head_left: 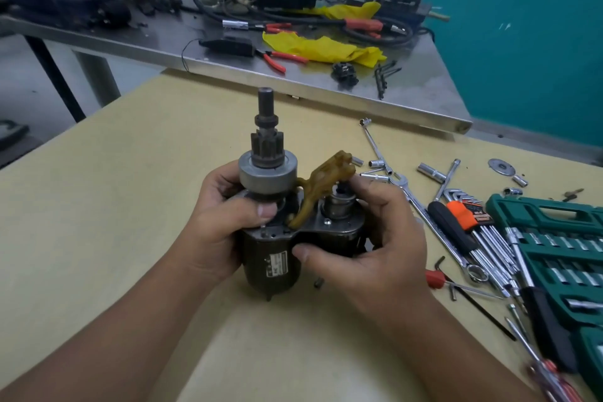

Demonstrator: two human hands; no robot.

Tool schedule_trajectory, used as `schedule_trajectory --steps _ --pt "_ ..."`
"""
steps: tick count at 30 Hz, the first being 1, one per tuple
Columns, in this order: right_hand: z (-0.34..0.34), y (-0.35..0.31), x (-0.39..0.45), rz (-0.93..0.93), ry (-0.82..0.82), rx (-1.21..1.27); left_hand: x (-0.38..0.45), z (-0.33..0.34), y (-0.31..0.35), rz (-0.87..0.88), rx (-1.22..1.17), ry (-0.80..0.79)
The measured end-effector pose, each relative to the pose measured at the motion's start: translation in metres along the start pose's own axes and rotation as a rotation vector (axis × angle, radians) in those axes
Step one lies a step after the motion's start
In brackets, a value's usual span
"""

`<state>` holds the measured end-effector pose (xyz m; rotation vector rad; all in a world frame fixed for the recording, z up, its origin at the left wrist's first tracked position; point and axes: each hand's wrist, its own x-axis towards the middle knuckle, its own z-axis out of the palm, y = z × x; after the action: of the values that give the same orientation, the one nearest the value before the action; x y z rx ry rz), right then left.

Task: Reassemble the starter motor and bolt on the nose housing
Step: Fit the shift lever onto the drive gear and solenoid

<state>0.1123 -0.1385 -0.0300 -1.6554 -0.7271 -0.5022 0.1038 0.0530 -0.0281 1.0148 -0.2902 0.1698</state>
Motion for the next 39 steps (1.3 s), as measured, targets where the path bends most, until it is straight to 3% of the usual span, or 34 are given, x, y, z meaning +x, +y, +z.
schedule_trajectory --steps 9,14,18,24,26,28,32,35,39 --pt "0.003 0.005 -0.005 -0.035 0.024 0.145 0.002 0.001 0.0 0.058 0.089 -0.113" --pt "-0.009 -0.002 0.007 0.086 -0.157 0.153 0.0 0.001 0.001 0.06 0.096 -0.128" --pt "-0.038 -0.026 0.037 0.06 -0.247 -0.065 -0.001 0.0 0.001 0.059 0.149 -0.12" --pt "-0.051 -0.057 0.066 -0.204 -0.382 -0.396 -0.001 0.001 0.0 0.062 0.169 -0.16" --pt "-0.061 -0.06 0.068 -0.186 -0.333 -0.284 -0.002 0.001 -0.001 0.048 0.162 -0.132" --pt "-0.069 -0.062 0.07 -0.103 -0.208 -0.02 -0.002 0.0 -0.002 0.039 0.157 -0.095" --pt "-0.059 -0.049 0.068 0.402 0.148 0.779 -0.003 0.002 -0.002 0.038 0.171 -0.084" --pt "-0.044 -0.045 0.064 0.549 0.143 0.956 -0.003 0.002 -0.002 0.038 0.168 -0.095" --pt "-0.034 -0.044 0.064 0.658 0.225 0.983 -0.002 0.001 -0.002 0.043 0.164 -0.065"
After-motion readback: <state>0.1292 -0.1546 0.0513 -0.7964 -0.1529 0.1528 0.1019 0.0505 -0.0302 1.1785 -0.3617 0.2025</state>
